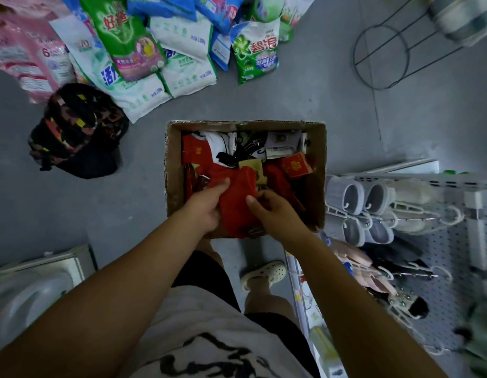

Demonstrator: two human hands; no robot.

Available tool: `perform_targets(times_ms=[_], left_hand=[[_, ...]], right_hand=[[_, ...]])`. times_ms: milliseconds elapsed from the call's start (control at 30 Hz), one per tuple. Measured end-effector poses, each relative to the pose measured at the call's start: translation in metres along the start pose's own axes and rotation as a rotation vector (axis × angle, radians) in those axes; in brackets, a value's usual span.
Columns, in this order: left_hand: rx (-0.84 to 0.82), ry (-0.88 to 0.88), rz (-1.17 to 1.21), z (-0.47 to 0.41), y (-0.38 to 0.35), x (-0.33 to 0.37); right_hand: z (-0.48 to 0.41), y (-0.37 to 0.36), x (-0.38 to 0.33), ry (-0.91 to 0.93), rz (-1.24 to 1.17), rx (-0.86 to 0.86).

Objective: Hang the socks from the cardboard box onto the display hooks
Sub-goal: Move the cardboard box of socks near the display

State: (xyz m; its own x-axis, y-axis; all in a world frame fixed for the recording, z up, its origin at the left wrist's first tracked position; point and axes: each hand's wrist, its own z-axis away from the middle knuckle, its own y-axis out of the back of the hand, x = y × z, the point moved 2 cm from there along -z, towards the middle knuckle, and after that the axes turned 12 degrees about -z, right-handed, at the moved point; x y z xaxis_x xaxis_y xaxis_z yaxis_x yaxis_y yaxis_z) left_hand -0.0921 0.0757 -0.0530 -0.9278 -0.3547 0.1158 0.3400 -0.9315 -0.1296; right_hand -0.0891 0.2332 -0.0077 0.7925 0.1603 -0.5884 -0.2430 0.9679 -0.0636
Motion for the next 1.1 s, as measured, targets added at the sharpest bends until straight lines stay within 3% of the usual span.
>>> perform_targets(times_ms=[167,300,467,567,700,800,900,1100], left_hand=[[0.039,-0.076,0.073,-0.006,0.015,0.009],[0.022,-0.118,0.117,0.002,0.025,0.012],[-0.028,-0.165,0.086,0.013,0.031,0.012],[-0.045,-0.160,0.058,0.017,0.030,0.011],[-0.062,-0.155,0.010,0.016,0.030,0.006],[-0.085,-0.152,-0.007,0.018,0.029,0.003],[-0.090,-0.159,-0.029,0.021,0.027,0.002],[-0.095,-0.218,-0.075,0.035,0.027,0.003]], right_hand=[[-0.024,0.032,-0.018,0.147,0.170,0.259],[-0.054,0.058,-0.030,0.296,0.556,0.377],[-0.094,0.075,-0.025,0.152,1.313,0.389],[-0.101,0.069,-0.032,0.182,1.407,0.470],[-0.102,0.068,-0.044,0.127,1.555,0.437],[-0.094,0.070,-0.046,0.072,1.586,0.394],[-0.081,0.071,-0.046,0.156,1.510,0.396],[-0.042,0.086,-0.034,0.222,0.793,0.421]])
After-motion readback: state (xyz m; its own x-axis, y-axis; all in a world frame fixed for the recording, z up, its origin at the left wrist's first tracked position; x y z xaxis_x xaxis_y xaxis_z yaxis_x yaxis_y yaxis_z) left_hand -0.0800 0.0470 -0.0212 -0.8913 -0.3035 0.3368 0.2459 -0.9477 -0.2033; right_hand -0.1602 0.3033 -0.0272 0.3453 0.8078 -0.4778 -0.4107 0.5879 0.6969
